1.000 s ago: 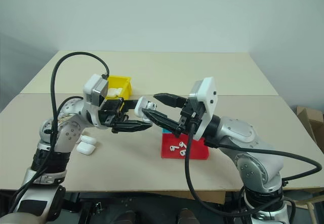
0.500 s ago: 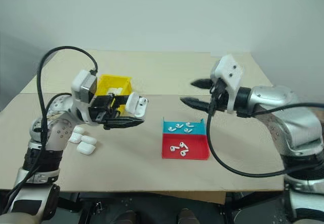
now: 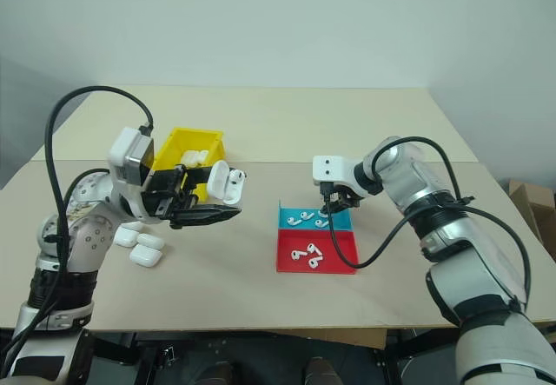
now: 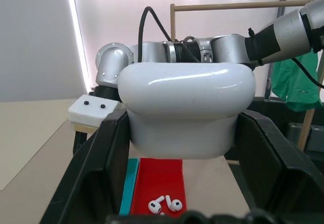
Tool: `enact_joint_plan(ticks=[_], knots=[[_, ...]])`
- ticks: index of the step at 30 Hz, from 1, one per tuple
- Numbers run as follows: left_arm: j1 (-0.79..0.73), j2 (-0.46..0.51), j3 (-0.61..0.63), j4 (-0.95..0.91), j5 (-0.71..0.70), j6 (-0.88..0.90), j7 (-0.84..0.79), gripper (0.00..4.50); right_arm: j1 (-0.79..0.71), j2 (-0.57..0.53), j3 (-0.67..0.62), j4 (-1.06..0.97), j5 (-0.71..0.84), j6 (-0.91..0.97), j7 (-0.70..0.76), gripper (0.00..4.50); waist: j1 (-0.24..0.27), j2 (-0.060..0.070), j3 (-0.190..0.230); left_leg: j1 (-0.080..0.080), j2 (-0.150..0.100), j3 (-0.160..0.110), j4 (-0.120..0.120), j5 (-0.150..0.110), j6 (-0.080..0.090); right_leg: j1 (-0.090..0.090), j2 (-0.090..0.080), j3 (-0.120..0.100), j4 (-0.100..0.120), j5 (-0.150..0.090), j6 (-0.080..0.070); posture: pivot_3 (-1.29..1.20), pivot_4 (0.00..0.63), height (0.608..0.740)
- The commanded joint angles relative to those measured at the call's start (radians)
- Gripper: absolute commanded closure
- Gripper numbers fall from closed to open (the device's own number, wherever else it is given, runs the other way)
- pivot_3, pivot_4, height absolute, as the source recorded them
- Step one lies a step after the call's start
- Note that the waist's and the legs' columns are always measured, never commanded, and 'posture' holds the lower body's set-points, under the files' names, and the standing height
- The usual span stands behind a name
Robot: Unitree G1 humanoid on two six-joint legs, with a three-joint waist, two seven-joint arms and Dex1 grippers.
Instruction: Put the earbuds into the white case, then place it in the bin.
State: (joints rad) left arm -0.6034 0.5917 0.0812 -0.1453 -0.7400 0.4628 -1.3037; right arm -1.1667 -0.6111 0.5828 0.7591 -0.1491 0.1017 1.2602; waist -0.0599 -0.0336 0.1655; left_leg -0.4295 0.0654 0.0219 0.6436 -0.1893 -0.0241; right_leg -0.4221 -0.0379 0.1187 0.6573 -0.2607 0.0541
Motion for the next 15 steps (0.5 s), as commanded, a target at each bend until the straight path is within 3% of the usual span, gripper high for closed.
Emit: enact_joint_plan(ticks=[1, 15], knots=[[0.0, 0.012, 0.026, -0.04, -0.022, 0.001, 0.018, 1.71, -0.057, 0.031, -0.004, 0.105, -0.069, -0.087, -0.008, 1.82, -0.003, 0.0, 0.0, 0.0, 0.0, 0.0, 0.0, 0.0, 0.0, 0.0, 0.0, 0.0, 0.0, 0.0, 0.0, 0.0, 0.15, 0.74], [0.024, 0.026, 0.033, -0.078, -0.039, 0.011, 0.051, 1.71, -0.062, 0.113, -0.06, 0.228, -0.135, -0.156, -0.005, 1.82, -0.01, 0.0, 0.0, 0.002, 0.0, -0.001, 0.0, 0.0, 0.0, 0.001, 0.0, 0.0, 0.002, 0.0, 0.0, 0.0, 0.15, 0.74]])
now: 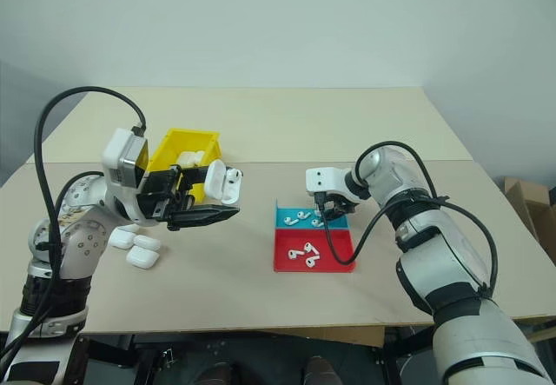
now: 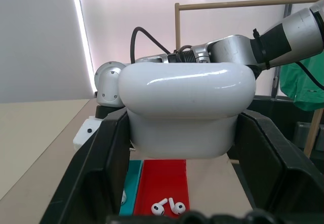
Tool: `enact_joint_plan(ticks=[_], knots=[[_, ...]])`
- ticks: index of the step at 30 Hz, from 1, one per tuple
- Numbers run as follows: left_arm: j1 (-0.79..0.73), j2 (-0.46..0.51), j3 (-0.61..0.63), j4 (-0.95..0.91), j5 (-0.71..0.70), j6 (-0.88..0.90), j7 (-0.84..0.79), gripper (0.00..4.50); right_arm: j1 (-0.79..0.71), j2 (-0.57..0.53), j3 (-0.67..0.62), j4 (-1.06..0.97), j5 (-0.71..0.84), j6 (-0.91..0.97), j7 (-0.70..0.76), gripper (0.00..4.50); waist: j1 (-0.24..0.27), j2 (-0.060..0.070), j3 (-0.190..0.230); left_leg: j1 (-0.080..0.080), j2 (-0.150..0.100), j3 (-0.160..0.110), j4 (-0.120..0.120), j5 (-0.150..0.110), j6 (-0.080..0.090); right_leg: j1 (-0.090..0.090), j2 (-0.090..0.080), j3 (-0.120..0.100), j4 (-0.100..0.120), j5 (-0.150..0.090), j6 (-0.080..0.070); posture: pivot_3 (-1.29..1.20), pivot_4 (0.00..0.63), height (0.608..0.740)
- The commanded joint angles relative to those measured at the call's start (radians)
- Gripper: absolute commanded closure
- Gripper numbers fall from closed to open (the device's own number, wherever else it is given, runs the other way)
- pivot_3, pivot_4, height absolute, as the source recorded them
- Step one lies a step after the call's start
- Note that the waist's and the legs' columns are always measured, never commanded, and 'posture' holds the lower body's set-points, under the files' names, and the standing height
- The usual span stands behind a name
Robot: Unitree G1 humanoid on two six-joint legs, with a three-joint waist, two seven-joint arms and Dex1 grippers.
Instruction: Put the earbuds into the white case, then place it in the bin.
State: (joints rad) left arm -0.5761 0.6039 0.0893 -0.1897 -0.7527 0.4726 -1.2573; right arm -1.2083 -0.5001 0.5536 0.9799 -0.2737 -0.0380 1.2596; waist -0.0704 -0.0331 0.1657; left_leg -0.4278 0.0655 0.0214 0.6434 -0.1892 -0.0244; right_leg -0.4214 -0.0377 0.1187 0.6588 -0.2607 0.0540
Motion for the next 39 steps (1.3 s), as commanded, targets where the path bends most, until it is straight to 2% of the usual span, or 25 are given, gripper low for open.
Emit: enact_joint_plan(ticks=[1, 6, 8, 11, 13, 14, 21, 25, 28, 30, 33, 35, 37, 39], knots=[[-0.003, 0.014, 0.025, -0.034, -0.026, 0.002, 0.006, 1.71, -0.019, 0.004, -0.035, 0.007, -0.012, -0.016, -0.004, 1.82, 0.0, 0.0, 0.0, 0.0, 0.0, 0.0, 0.0, 0.0, 0.0, 0.0, 0.0, 0.0, 0.0, 0.0, 0.0, 0.0, 0.15, 0.74], [0.002, 0.016, 0.028, -0.04, -0.026, 0.006, 0.007, 1.71, -0.01, 0.007, -0.048, 0.007, -0.026, -0.014, 0.004, 1.82, 0.0, 0.0, 0.0, 0.0, 0.0, 0.0, 0.0, 0.0, 0.0, 0.0, 0.0, 0.0, 0.0, 0.0, 0.0, 0.0, 0.15, 0.74], [0.0, 0.016, 0.028, -0.037, -0.025, 0.005, 0.007, 1.71, -0.008, 0.008, -0.051, 0.008, -0.029, -0.019, 0.005, 2.2, 0.0, 0.0, 0.0, 0.0, 0.0, 0.0, 0.0, 0.0, 0.0, 0.0, 0.0, 0.0, 0.0, 0.0, 0.0, 0.0, 0.15, 0.74], [-0.004, 0.016, 0.026, -0.03, -0.023, 0.003, 0.005, 1.71, -0.006, 0.013, -0.057, 0.011, -0.025, -0.025, 0.008, 3.04, 0.0, 0.0, 0.0, 0.0, 0.0, 0.0, 0.0, 0.0, 0.0, 0.0, 0.0, 0.0, 0.0, 0.0, 0.0, 0.0, 0.15, 0.74], [-0.005, 0.016, 0.025, -0.027, -0.02, 0.0, 0.004, 1.71, -0.004, 0.016, -0.059, 0.01, -0.028, -0.025, 0.009, 3.76, 0.0, 0.0, 0.0, 0.0, 0.0, 0.0, 0.0, 0.0, 0.0, 0.0, 0.0, 0.0, 0.0, 0.0, 0.0, 0.0, 0.15, 0.74], [-0.005, 0.016, 0.025, -0.027, -0.02, 0.0, 0.004, 1.71, -0.003, 0.016, -0.059, 0.009, -0.03, -0.024, 0.009, 3.88, 0.001, 0.0, 0.0, 0.0, 0.0, 0.0, 0.0, 0.0, 0.0, 0.0, 0.0, 0.0, 0.0, 0.0, 0.0, 0.0, 0.15, 0.74], [0.001, 0.018, 0.026, -0.027, -0.018, -0.001, 0.002, 1.71, 0.007, 0.012, -0.069, 0.0, -0.031, -0.014, 0.009, 3.88, 0.001, 0.0, 0.0, 0.0, 0.0, 0.0, 0.0, 0.0, 0.0, 0.0, 0.0, 0.0, 0.0, 0.0, 0.0, 0.0, 0.15, 0.74], [-0.002, 0.018, 0.029, -0.023, -0.022, 0.001, 0.0, 1.71, -0.004, -0.019, -0.153, -0.045, 0.034, 0.061, 0.025, 3.88, 0.001, 0.0, 0.0, 0.0, 0.0, 0.0, 0.0, 0.0, 0.0, 0.0, 0.0, 0.0, 0.0, 0.0, 0.0, 0.0, 0.15, 0.74], [-0.013, 0.014, 0.026, -0.007, -0.026, 0.002, -0.01, 1.71, 0.031, -0.076, -0.319, -0.244, 0.2, 0.289, 0.084, 3.88, 0.003, 0.001, 0.001, 0.0, 0.0, 0.0, 0.0, 0.0, 0.0, 0.0, 0.0, 0.0, 0.0, 0.0, 0.0, 0.0, 0.15, 0.74], [-0.025, 0.008, 0.02, 0.008, -0.023, -0.001, -0.017, 1.71, 0.105, -0.113, -0.431, -0.446, 0.329, 0.469, 0.104, 3.88, 0.012, 0.002, 0.001, -0.001, 0.0, -0.001, 0.0, 0.0, 0.0, 0.0, 0.0, -0.001, 0.0, 0.0, 0.0, 0.0, 0.15, 0.74], [-0.056, -0.011, 0.008, 0.05, -0.009, -0.009, -0.02, 1.71, 0.273, -0.119, -0.637, -0.773, 0.559, 0.713, 0.045, 3.88, 0.028, 0.002, 0.001, -0.001, 0.0, -0.002, 0.0, 0.0, 0.0, 0.002, 0.0, -0.003, -0.001, 0.0, 0.0, 0.0, 0.15, 0.74], [-0.073, -0.021, 0.001, 0.076, 0.0, -0.017, -0.029, 1.71, 0.356, -0.078, -0.763, -0.937, 0.699, 0.832, -0.037, 3.88, 0.029, 0.002, 0.001, -0.001, 0.0, -0.003, 0.0, 0.0, 0.0, 0.002, 0.0, -0.003, -0.001, 0.0, 0.0, 0.0, 0.15, 0.74], [-0.101, -0.034, -0.016, 0.109, 0.01, -0.022, -0.044, 1.71, 0.434, 0.019, -0.888, -1.147, 0.881, 0.977, -0.178, 3.88, 0.028, 0.002, 0.001, -0.001, -0.001, -0.003, 0.001, 0.0, 0.0, 0.002, 0.0, -0.003, -0.001, 0.0, 0.0, 0.0, 0.15, 0.74], [-0.127, -0.046, -0.032, 0.141, 0.021, -0.028, -0.054, 1.71, 0.498, 0.113, -0.928, -1.334, 1.01, 1.052, -0.311, 3.88, 0.024, 0.002, 0.001, -0.001, 0.0, -0.004, 0.001, 0.0, 0.0, 0.002, 0.0, -0.003, 0.001, 0.0, 0.0, 0.0, 0.15, 0.74]])
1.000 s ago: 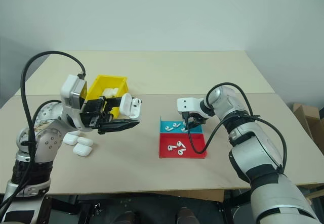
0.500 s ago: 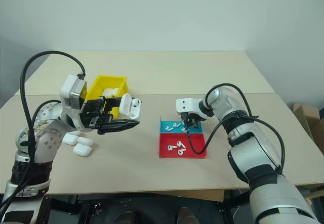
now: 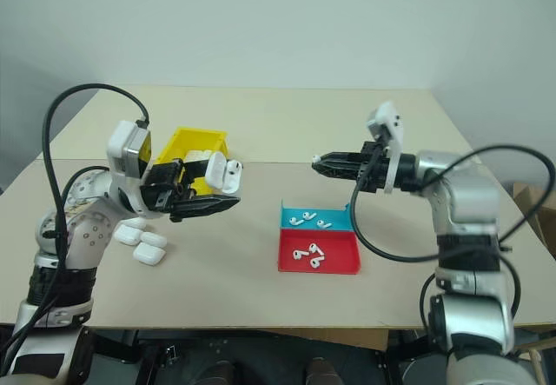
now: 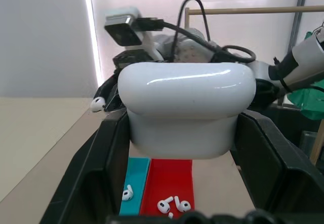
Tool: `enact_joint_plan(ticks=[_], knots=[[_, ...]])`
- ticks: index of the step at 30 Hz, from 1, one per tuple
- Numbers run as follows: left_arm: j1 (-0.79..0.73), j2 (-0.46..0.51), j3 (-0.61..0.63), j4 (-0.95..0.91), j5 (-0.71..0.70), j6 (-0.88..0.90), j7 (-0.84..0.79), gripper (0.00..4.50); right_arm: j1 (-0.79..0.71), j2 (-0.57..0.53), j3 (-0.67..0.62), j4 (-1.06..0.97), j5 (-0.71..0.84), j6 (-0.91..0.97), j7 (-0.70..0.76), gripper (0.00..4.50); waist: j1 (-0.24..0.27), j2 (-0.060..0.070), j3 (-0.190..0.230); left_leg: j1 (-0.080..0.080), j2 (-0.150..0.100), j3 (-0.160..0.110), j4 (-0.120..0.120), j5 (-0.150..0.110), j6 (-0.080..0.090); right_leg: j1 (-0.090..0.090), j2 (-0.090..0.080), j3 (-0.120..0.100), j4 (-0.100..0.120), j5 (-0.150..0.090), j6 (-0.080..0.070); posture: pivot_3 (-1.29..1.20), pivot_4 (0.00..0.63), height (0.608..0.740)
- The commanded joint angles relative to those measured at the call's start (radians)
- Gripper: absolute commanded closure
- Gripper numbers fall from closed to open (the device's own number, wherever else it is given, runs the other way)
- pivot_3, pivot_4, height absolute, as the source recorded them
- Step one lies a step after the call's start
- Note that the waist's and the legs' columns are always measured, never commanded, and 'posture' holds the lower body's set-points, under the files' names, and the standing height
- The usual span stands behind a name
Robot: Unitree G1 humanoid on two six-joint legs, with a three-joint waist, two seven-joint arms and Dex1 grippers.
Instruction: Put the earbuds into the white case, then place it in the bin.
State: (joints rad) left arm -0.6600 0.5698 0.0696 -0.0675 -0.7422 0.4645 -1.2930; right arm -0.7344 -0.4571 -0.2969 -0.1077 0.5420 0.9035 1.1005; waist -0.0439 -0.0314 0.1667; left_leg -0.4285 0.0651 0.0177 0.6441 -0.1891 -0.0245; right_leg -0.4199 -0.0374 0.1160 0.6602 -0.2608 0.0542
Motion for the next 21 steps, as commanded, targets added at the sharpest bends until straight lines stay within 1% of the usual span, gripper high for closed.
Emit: enact_joint_plan(ticks=[1, 4, 7, 13, 21], knots=[[-0.054, -0.016, -0.018, 0.033, 0.015, -0.023, -0.025, 1.71, 0.042, 0.111, -0.076, -0.312, 0.237, 0.129, -0.213, 3.88, -0.005, 0.0, 0.0, 0.0, 0.0, 0.0, 0.0, 0.0, 0.0, -0.001, 0.0, 0.001, 0.001, 0.0, 0.0, 0.0, 0.15, 0.74], [-0.078, -0.031, -0.032, 0.059, 0.028, -0.032, -0.035, 1.71, 0.062, 0.201, -0.052, -0.427, 0.327, 0.161, -0.37, 3.88, -0.009, 0.0, 0.0, 0.001, 0.0, 0.0, 0.0, 0.0, 0.0, -0.001, 0.001, 0.001, 0.001, 0.0, 0.0, 0.0, 0.15, 0.74], [-0.097, -0.048, -0.041, 0.072, 0.036, -0.033, -0.039, 1.71, 0.066, 0.254, -0.005, -0.477, 0.374, 0.148, -0.473, 3.88, -0.006, 0.0, 0.0, 0.001, 0.0, 0.0, 0.0, 0.0, 0.0, 0.0, 0.001, 0.001, 0.001, 0.0, 0.0, 0.0, 0.15, 0.74], [-0.107, -0.055, -0.041, 0.083, 0.044, -0.035, -0.046, 1.71, 0.092, 0.221, 0.087, -0.458, 0.356, 0.11, -0.533, 3.88, -0.003, 0.0, 0.0, 0.0, 0.0, 0.0, 0.0, 0.0, 0.0, -0.001, 0.001, 0.001, -0.001, 0.0, 0.0, 0.0, 0.15, 0.74], [-0.109, -0.054, -0.033, 0.087, 0.056, -0.037, -0.045, 1.71, 0.123, 0.154, 0.162, -0.464, 0.371, 0.066, -0.521, 3.88, -0.003, 0.0, 0.0, -0.001, 0.0, 0.0, 0.0, 0.0, 0.0, -0.001, 0.001, 0.0, -0.001, 0.0, 0.0, 0.0, 0.15, 0.74]])
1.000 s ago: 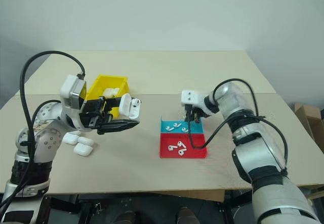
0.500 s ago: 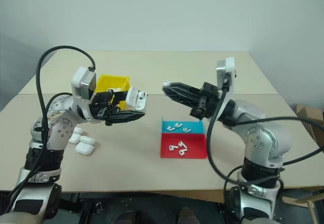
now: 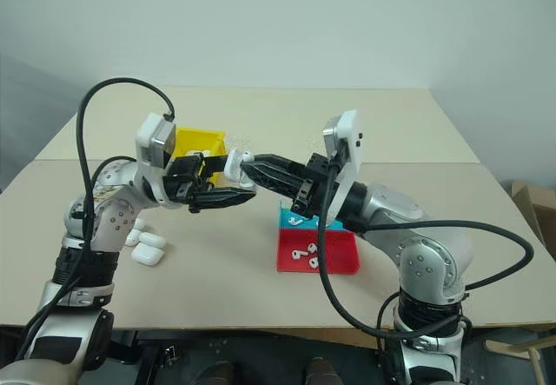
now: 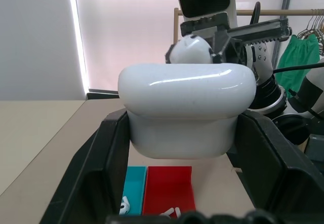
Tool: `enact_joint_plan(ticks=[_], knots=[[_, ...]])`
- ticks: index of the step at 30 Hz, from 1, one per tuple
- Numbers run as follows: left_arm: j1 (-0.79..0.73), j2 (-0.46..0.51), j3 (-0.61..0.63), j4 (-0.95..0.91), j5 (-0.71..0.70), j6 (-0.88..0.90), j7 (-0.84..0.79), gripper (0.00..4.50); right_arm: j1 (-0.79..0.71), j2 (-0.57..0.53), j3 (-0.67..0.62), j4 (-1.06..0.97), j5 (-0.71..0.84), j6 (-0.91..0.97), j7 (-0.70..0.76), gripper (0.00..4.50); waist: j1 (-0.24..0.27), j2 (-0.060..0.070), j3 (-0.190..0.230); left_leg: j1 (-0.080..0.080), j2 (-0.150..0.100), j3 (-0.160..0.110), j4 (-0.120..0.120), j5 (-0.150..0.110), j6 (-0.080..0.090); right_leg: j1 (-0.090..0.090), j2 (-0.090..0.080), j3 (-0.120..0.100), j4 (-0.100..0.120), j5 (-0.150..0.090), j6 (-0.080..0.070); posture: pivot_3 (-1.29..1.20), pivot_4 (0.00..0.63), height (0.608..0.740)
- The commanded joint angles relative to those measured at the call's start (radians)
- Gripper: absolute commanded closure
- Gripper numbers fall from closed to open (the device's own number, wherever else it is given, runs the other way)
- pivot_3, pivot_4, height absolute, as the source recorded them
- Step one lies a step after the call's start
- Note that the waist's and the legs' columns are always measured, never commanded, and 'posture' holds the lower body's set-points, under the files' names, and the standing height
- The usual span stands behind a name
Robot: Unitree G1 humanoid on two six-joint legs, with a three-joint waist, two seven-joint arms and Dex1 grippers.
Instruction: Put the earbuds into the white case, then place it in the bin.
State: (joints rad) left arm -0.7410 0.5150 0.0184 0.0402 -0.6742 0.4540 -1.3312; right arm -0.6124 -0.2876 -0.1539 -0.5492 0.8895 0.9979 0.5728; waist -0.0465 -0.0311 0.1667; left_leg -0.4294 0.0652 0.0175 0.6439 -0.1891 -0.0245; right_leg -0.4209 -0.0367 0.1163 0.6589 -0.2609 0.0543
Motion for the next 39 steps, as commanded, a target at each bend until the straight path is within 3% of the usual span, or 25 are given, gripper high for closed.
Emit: enact_joint_plan(ticks=[1, 12, 23, 28, 30, 35, 39], knots=[[-0.027, 0.002, 0.02, -0.022, -0.01, -0.026, -0.008, 1.71, 0.002, -0.019, 0.023, -0.025, 0.03, -0.034, 0.008, 3.88, 0.0, 0.0, 0.0, 0.0, 0.0, 0.0, 0.0, 0.0, 0.0, 0.0, 0.0, 0.0, 0.0, 0.0, 0.0, 0.0, 0.15, 0.74], [-0.028, -0.002, 0.026, -0.027, -0.006, -0.028, -0.003, 1.71, 0.014, -0.106, 0.12, -0.023, -0.039, -0.119, 0.045, 3.88, 0.001, 0.0, 0.0, 0.0, 0.0, 0.0, 0.0, 0.0, 0.0, 0.0, 0.0, 0.0, 0.0, 0.0, 0.0, 0.0, 0.15, 0.74], [-0.036, -0.008, 0.027, -0.014, 0.007, -0.038, -0.002, 1.71, 0.009, -0.198, 0.123, -0.025, -0.041, -0.151, 0.076, 0.14, 0.002, 0.0, 0.0, 0.0, 0.0, 0.0, 0.0, 0.0, 0.0, 0.0, 0.0, 0.0, -0.001, 0.0, 0.0, 0.0, 0.15, 0.74], [-0.045, -0.014, 0.016, 0.016, 0.02, -0.048, -0.013, 1.71, 0.006, -0.312, 0.018, -0.033, 0.054, -0.139, 0.138, 0.14, 0.007, 0.0, 0.0, -0.001, 0.0, -0.001, 0.0, 0.0, 0.0, 0.001, 0.0, -0.001, -0.002, 0.0, 0.0, 0.0, 0.15, 0.74], [-0.047, -0.026, 0.004, 0.034, 0.033, -0.061, -0.012, 1.71, -0.012, -0.352, 0.001, -0.025, 0.089, -0.131, 0.168, 0.54, 0.006, 0.0, 0.0, -0.001, 0.0, -0.001, 0.0, 0.0, 0.0, 0.001, 0.0, -0.001, -0.002, 0.0, 0.0, 0.0, 0.15, 0.74], [-0.056, -0.065, -0.028, 0.065, 0.078, -0.08, 0.015, 1.71, -0.138, -0.442, 0.031, 0.039, 0.075, -0.1, 0.192, 2.09, -0.001, 0.0, 0.0, -0.001, 0.0, -0.001, 0.0, 0.0, 0.0, 0.001, 0.0, -0.001, -0.002, 0.0, 0.0, 0.0, 0.15, 0.74], [-0.073, -0.119, -0.043, 0.106, 0.098, -0.115, 0.021, 1.71, -0.341, -0.532, 0.156, 0.144, -0.036, -0.097, 0.294, 3.54, 0.0, 0.0, 0.0, 0.0, 0.0, -0.001, 0.0, 0.0, 0.0, 0.0, 0.0, -0.001, -0.002, 0.0, 0.0, 0.0, 0.15, 0.74]])
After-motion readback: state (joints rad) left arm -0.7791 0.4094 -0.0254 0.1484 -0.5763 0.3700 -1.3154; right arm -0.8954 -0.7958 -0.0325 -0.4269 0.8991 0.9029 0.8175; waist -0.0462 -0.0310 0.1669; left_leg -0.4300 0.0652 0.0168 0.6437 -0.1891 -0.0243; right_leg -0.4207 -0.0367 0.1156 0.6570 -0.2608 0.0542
